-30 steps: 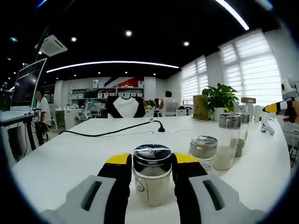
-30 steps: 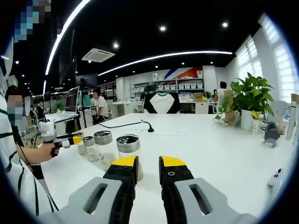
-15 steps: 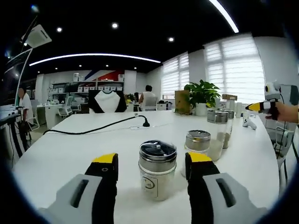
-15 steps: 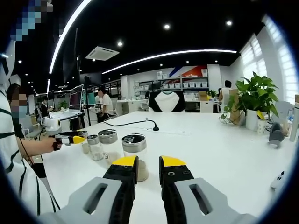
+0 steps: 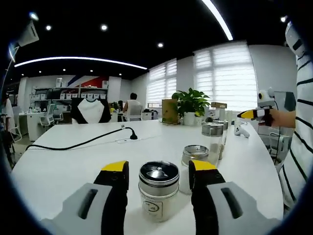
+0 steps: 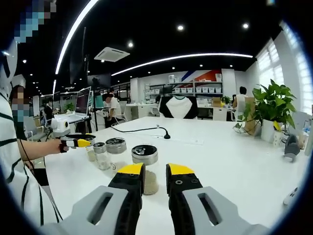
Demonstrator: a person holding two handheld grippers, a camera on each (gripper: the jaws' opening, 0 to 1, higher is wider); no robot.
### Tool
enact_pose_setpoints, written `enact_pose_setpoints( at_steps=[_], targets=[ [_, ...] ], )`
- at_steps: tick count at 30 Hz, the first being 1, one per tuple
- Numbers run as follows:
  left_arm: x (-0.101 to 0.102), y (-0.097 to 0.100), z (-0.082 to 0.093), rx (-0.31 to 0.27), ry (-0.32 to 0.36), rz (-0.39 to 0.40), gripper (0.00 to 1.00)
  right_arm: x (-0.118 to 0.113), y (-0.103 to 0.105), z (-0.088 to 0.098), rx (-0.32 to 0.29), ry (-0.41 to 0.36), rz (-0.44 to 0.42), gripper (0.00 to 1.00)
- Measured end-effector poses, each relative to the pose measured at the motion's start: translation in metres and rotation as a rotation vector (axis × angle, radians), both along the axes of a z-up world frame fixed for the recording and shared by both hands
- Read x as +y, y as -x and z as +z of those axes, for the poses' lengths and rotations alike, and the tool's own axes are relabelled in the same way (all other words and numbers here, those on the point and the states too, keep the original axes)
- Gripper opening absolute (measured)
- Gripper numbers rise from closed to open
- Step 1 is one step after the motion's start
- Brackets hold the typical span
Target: Rotate the seasoning bottle until the label or dispensing opening points toward the visible target arrow and the bottle remains upright within the marked orientation range
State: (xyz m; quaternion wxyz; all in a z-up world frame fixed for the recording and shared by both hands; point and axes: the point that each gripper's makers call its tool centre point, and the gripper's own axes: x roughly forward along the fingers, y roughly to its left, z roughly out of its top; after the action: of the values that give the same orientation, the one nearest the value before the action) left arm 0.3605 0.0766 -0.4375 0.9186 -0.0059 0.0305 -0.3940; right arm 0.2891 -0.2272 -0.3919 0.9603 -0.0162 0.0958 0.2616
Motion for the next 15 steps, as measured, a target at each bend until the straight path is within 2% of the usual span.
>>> enact_pose_setpoints(
  at_steps=[3, 9, 15],
  targets=[
    [0.001, -0.002, -0.006, 0.002, -0.050, -0.018, 0.50, -0.002, 0.001, -0.003, 0.009, 0.002, -0.004, 0.15],
    [0.002, -0.006, -0.010, 0.022, -0.038, -0.027, 0.49, 0.000, 0.000, -0.002, 0.005, 0.005, -0.003, 0.15],
    [0.000, -0.005, -0.014, 0.034, -0.050, -0.037, 0.37, 0.000, 0.001, -0.001, 0.005, 0.004, -0.002, 0.15]
  ],
)
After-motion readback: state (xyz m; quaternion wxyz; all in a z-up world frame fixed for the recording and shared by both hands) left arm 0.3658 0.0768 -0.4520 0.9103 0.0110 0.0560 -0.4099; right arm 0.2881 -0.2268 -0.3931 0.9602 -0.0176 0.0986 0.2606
